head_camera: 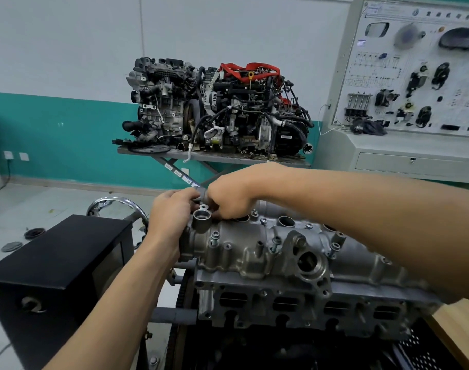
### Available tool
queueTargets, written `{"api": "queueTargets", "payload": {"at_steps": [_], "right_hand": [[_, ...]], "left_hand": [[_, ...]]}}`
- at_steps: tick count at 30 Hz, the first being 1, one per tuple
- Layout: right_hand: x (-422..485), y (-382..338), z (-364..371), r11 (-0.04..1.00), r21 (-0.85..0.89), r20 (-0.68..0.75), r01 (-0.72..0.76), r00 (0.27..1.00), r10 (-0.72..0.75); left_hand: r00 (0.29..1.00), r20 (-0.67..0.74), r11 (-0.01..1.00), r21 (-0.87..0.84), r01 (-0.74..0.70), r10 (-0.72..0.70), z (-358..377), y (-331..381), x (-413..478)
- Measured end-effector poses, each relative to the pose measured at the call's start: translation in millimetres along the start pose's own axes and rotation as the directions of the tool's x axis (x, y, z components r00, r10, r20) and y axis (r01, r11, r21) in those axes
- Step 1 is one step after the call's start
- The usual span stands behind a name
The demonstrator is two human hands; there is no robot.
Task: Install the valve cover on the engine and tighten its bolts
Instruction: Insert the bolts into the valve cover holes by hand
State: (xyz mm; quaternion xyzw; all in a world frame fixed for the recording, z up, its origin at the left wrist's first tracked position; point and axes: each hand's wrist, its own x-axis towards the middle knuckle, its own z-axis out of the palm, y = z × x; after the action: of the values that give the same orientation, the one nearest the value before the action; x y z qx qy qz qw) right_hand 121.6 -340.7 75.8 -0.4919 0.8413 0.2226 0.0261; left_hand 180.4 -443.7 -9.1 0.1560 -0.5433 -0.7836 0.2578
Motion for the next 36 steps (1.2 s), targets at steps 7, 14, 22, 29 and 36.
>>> {"api": "queueTargets", "payload": {"at_steps": [7,14,22,29,36], "right_hand": [[2.2,-1.4,12.8,0.995,-0.095,-0.055,-0.037,0.998,0.032],[-4.8,0.6,4.1,1.000,0.019,-0.092,-0.009,0.996,0.010],[-5.1,2.0,5.6,0.997,0.026,-0.125,-0.071,0.989,0.074],[2.3,-0.3,4.6,1.000,-0.025,-0.045,-0.001,0.999,0.000],[-0.1,0.2,8.7,0.999,-0.041,-0.102,-0.016,0.995,0.012]], "left_hand": [[1.000,-0.001,1.000,-0.013,0.009,-0.009,2.5,1.4,-3.2],[1.000,-0.006,1.000,0.009,0.009,-0.008,1.4,0.7,-1.1],[1.000,-0.011,0.999,0.031,0.010,-0.010,-1.0,0.1,1.3],[1.000,-0.028,0.999,0.036,0.002,-0.001,0.3,0.9,-0.3],[1.000,-0.014,1.000,0.000,0.013,-0.013,1.8,0.6,-0.4]]}}
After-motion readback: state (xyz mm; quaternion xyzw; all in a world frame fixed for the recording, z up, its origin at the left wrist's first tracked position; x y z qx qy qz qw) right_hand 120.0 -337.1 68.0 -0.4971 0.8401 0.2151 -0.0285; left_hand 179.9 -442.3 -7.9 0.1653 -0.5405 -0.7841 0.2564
